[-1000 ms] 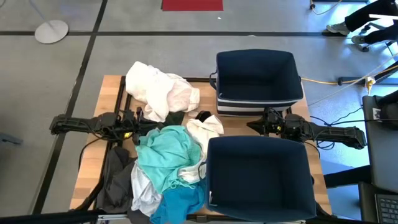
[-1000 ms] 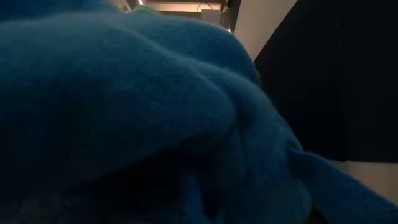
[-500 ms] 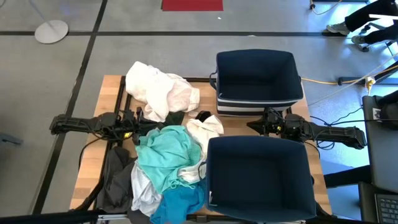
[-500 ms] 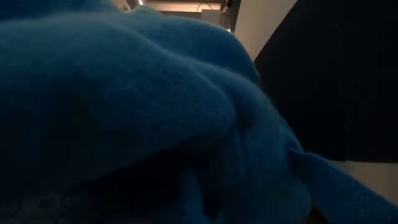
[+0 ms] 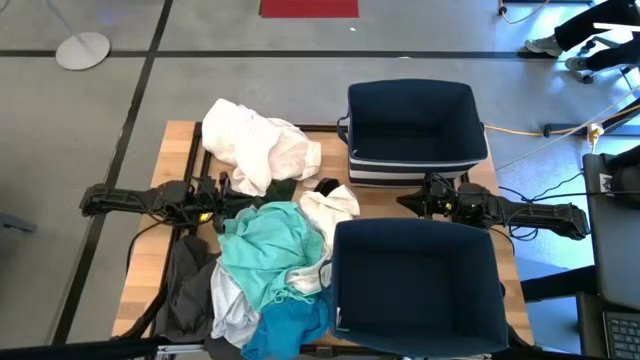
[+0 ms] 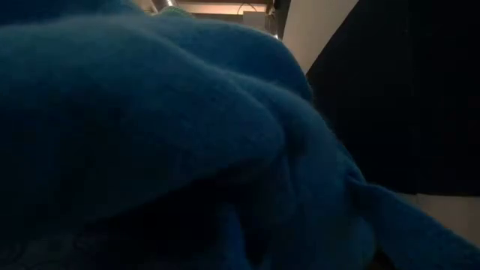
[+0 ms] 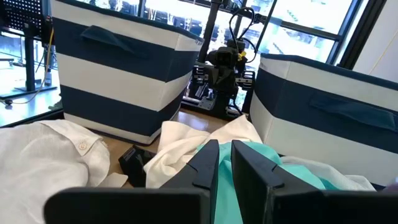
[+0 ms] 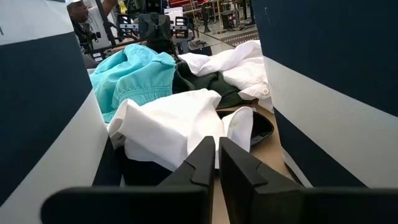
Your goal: Sort clothes
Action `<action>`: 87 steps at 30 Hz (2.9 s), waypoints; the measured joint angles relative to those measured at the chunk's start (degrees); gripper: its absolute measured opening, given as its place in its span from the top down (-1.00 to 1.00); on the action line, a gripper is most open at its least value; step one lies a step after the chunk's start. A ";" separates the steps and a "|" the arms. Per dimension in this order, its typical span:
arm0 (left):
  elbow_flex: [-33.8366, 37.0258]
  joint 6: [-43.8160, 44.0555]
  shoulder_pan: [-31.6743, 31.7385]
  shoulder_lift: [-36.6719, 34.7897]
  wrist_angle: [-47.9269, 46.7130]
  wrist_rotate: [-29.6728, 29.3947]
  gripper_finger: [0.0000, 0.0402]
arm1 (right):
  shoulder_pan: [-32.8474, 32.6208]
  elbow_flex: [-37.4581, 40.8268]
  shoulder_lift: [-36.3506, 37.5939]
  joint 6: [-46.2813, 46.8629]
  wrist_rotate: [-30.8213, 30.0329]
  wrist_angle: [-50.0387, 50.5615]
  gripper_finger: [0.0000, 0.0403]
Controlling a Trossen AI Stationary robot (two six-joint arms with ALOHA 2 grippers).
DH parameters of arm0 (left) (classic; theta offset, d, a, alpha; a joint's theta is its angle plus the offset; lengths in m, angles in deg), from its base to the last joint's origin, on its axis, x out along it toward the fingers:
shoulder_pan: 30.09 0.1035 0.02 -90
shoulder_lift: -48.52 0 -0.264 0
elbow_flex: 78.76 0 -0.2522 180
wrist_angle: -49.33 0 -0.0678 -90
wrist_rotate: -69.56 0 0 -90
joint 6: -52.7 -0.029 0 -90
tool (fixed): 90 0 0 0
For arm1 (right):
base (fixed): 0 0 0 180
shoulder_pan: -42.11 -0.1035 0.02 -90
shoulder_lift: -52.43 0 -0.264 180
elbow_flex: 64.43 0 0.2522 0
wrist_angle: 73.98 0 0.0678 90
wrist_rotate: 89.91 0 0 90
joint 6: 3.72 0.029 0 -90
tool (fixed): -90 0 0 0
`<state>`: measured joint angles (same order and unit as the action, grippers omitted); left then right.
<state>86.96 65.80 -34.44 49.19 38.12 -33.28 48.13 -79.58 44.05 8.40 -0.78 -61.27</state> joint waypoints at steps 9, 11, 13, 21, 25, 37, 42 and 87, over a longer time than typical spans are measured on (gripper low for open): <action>-0.02 0.00 -0.01 -0.01 0.00 0.00 0.84 | 0.01 0.02 0.00 0.00 0.00 0.01 0.87; 0.00 -0.02 -0.01 -0.01 0.00 -0.02 0.84 | 0.00 0.01 0.00 -0.02 0.00 0.01 0.87; -0.02 -0.02 -0.01 -0.01 0.00 -0.02 0.84 | -0.01 0.01 0.01 -0.01 -0.01 0.01 0.87; -0.02 -1.84 0.01 -0.01 0.08 0.03 0.84 | 0.00 0.01 0.00 -0.02 0.00 0.00 0.87; 0.00 0.18 0.01 -0.01 0.48 -0.07 0.84 | -0.01 0.02 0.00 0.00 -0.02 0.00 0.87; -0.03 1.41 0.01 0.01 5.72 -2.14 0.84 | 0.00 0.02 0.02 -0.01 -0.01 0.01 0.87; -3.15 -2.36 0.01 0.03 8.97 -3.26 0.84 | -0.01 0.02 0.00 -0.01 0.00 0.02 0.87; -46.32 -10.99 34.25 61.92 -21.67 -7.32 0.55 | -0.03 -14.91 0.00 -1.77 -2.58 7.11 0.87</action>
<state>40.64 54.81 -0.19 111.11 16.45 -40.60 48.09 -94.49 44.04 6.62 -3.36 -54.16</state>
